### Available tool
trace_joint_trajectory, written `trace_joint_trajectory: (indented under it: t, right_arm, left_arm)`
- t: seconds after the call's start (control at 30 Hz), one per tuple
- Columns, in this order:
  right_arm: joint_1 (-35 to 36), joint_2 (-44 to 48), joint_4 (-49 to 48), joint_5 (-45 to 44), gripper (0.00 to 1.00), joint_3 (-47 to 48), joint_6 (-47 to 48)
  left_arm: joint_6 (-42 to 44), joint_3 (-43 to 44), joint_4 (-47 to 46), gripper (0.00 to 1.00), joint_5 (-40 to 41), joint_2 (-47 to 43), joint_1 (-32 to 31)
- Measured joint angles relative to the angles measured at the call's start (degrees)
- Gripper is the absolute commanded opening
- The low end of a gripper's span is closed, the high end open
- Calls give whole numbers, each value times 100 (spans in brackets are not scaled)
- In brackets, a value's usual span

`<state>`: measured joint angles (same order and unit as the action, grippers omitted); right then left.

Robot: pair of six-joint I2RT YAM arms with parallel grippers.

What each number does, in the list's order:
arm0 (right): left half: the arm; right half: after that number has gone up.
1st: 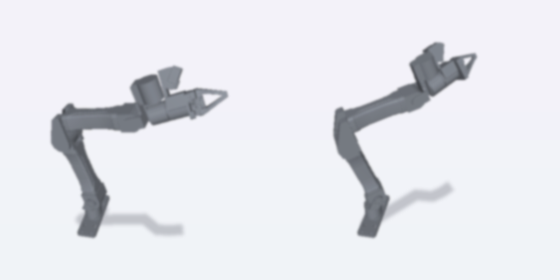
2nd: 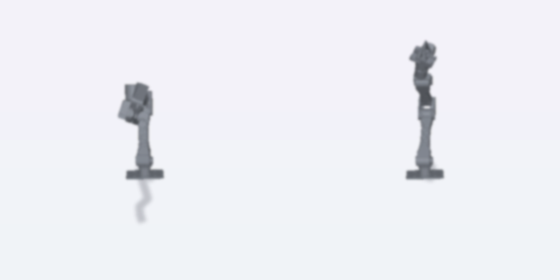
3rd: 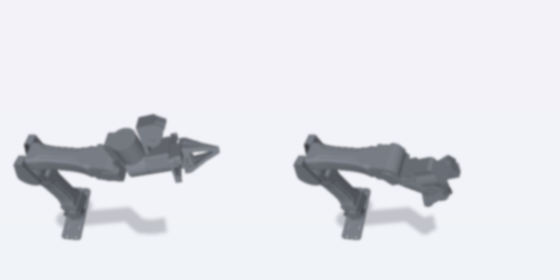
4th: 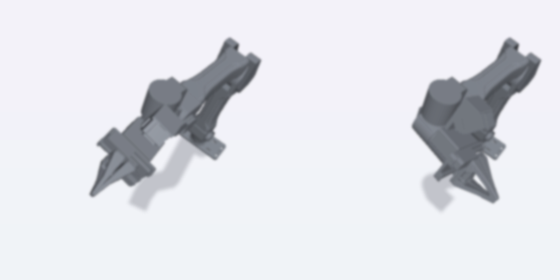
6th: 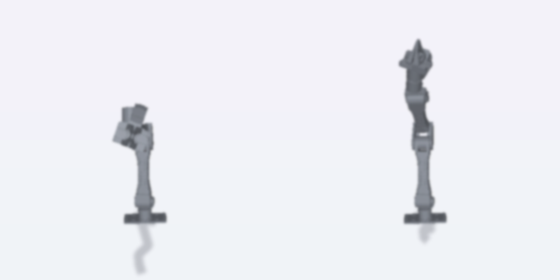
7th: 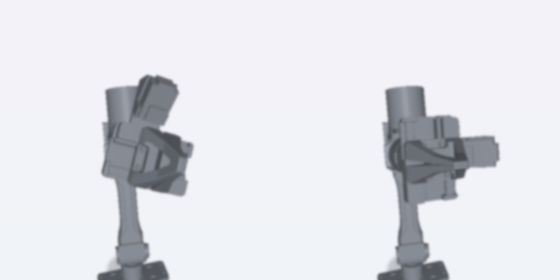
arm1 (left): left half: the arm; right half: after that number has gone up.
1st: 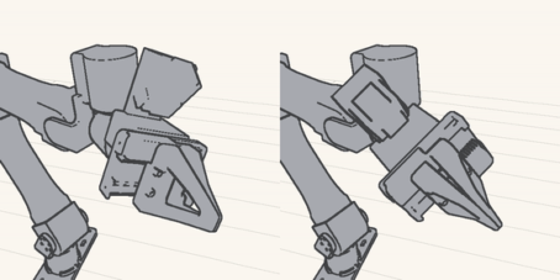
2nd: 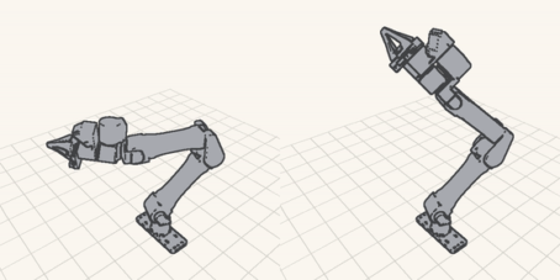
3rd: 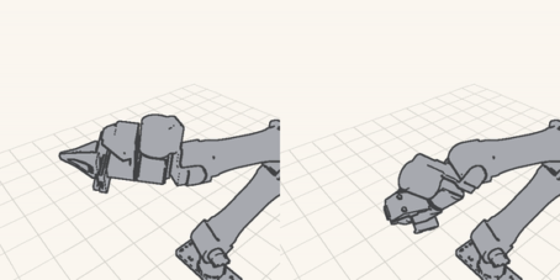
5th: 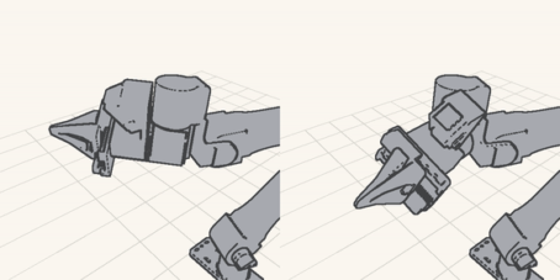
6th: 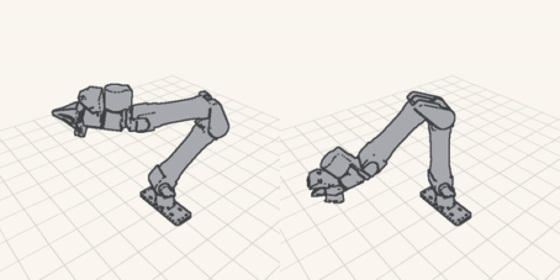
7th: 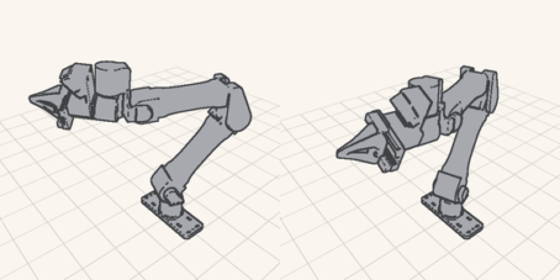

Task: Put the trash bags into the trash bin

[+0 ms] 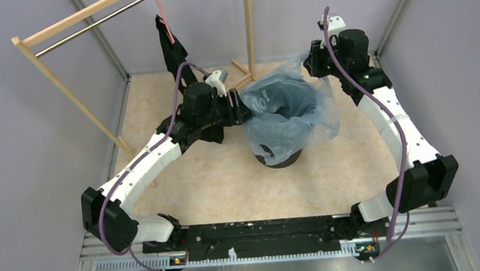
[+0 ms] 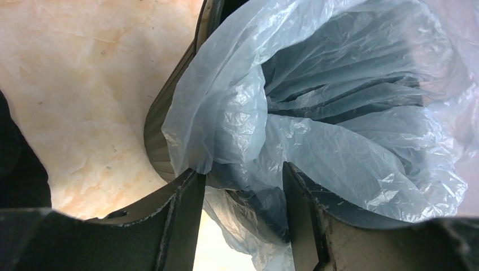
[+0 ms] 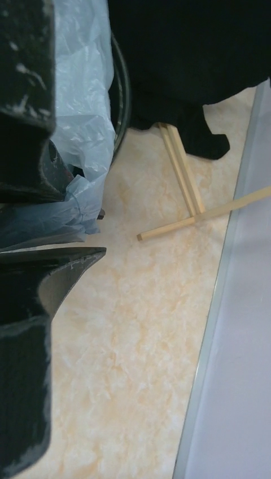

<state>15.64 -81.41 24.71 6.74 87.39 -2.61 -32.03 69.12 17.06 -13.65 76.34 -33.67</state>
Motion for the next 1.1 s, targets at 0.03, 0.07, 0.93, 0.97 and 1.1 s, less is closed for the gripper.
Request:
trace_joint_trajectory:
  t: [0.03,0.07,0.93,0.97,1.1]
  right_arm:
    - [-96,-81,-76,92,22,-42,-66]
    - [-184,-166,-166,179,21,-79,-125]
    - [-1132,-1421,-3191,3305,18,-3265,-2402]
    - [-1143,-1388,-3359,3342,18,-3473,-2509]
    - [-1204,-1003,-3943,3366,20,-4271,-2900]
  left_arm:
    - [2,0,-13,58,0,9,-9]
    - [7,0,-15,58,4,11,-9]
    - [68,-79,-221,57,-17,39,-20]
    - [68,-83,-238,58,-28,55,-17]
    - [116,-85,-326,64,-50,203,-7]
